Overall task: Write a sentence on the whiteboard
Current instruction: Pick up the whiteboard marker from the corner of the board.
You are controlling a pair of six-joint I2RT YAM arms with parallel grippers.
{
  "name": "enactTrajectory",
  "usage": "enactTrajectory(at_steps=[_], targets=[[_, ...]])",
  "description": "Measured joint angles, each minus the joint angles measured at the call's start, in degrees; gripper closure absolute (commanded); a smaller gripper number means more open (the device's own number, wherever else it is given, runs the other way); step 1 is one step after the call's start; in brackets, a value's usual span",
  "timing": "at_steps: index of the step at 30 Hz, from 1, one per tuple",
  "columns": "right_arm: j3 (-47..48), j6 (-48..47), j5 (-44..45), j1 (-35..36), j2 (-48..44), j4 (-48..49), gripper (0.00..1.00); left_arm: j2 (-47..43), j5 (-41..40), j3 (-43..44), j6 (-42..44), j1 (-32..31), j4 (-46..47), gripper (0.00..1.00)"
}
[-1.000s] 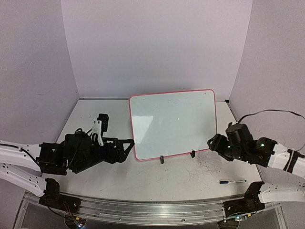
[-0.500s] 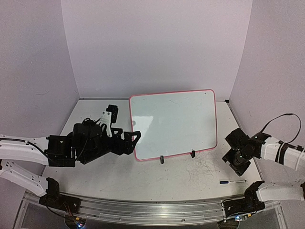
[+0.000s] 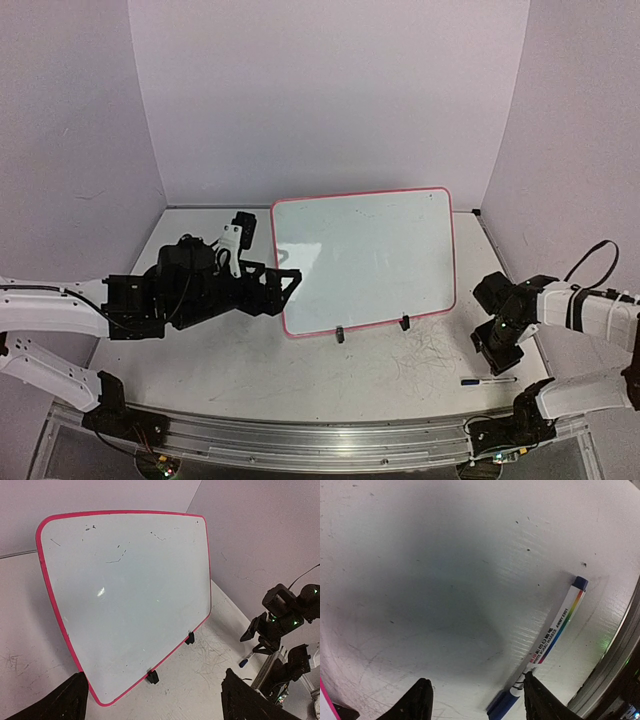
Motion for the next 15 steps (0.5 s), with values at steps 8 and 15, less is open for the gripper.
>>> enactTrajectory(at_steps=[8, 15], targets=[[-2.83, 3.18, -3.94, 0.00, 0.02, 0.97, 0.37, 0.40, 2.06, 0.51, 0.74, 1.01, 0.41, 0.06], [-3.86, 4.25, -5.25, 0.00, -0.19, 1.38, 0.42, 1.12, 3.32, 1.50, 1.45, 1.88, 0.43, 0.06]])
